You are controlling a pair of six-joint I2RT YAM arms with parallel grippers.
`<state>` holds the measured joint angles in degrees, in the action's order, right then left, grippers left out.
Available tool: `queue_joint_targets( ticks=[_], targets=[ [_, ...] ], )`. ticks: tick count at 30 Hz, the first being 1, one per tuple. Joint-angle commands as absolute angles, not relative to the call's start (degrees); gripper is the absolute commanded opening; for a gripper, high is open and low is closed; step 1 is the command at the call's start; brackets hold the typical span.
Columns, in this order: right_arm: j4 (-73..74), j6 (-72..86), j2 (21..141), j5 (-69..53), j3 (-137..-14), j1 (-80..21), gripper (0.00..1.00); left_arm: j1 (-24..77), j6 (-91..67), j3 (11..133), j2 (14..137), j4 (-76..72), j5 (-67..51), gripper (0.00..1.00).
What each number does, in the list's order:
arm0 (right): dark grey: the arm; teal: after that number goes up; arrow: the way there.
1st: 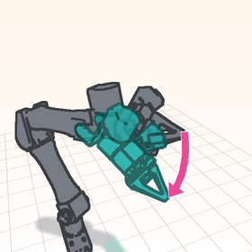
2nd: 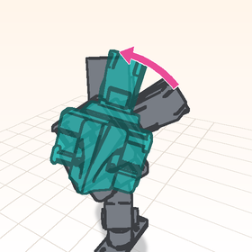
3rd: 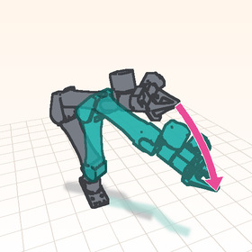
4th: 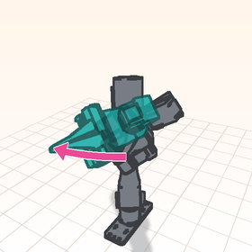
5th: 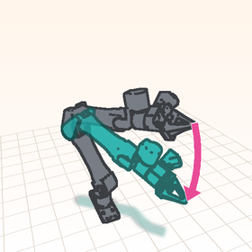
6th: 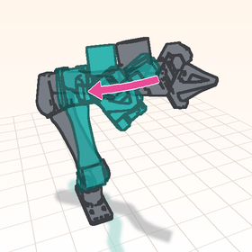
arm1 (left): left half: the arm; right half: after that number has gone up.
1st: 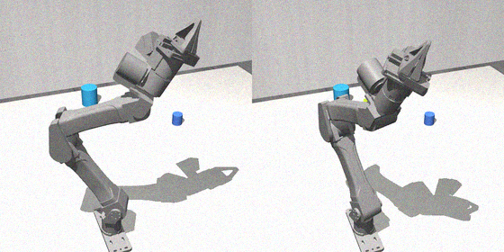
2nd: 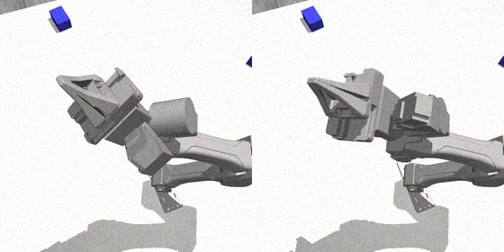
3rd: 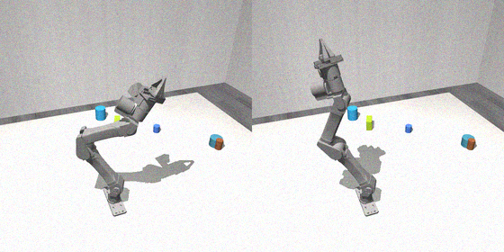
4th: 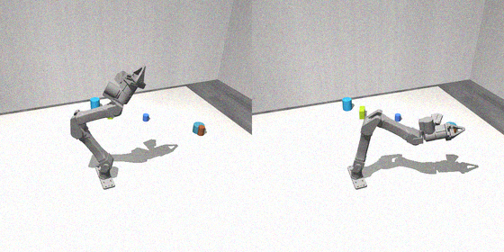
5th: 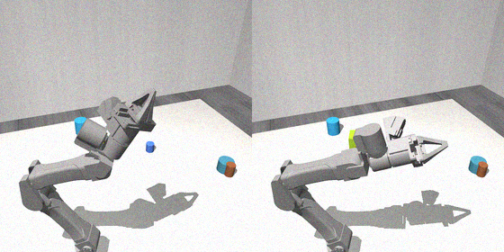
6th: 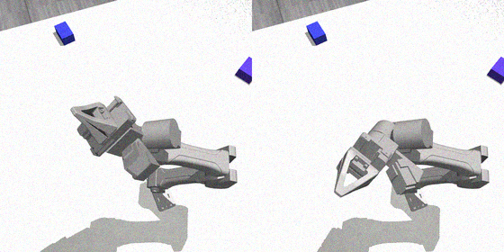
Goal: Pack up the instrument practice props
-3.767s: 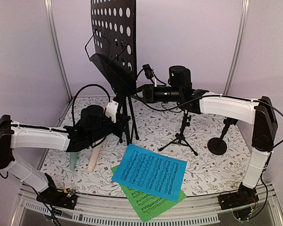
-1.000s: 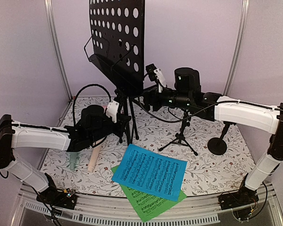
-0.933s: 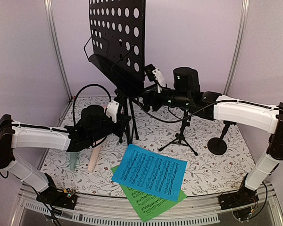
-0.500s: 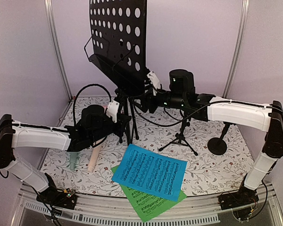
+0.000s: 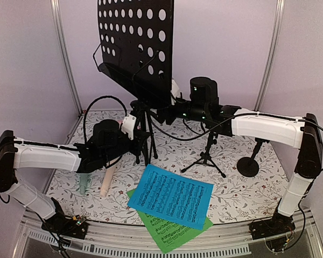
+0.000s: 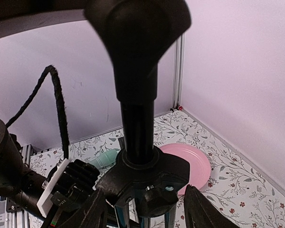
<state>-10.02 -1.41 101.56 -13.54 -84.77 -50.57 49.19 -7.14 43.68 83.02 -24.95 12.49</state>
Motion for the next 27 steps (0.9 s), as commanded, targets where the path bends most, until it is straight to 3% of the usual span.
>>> queue_joint_targets(
  ticks=[1, 3, 8, 13, 22, 27],
  targets=[
    [-12.3, -0.4, 102.5, -9.3, -86.5, -50.5, 0.63, 48.5, -4.5, 43.3, 84.7, -20.0, 12.6, 0.0],
    [-12.3, -0.3, 102.6, -9.5, -86.4, -50.4, 0.62, 48.6, -4.5, 43.4, 84.9, -20.0, 12.6, 0.0],
    [-12.6, -0.3, 102.7, -11.5, -85.7, -50.1, 0.44, 48.6, -4.5, 43.5, 84.9, -20.0, 12.5, 0.0],
    [-14.8, 4.5, 102.0, -15.5, -83.6, -48.7, 0.33, 48.6, -4.5, 43.5, 84.8, -19.9, 12.5, 0.0],
    [-15.2, 12.2, 103.1, -21.2, -84.4, -46.9, 0.3, 48.6, -4.5, 43.6, 84.8, -19.8, 12.3, 0.0],
    [-16.0, 24.2, 103.4, -23.2, -84.6, -46.0, 0.27, 48.7, -4.4, 43.6, 84.8, -19.9, 12.3, 0.0]
  ],
)
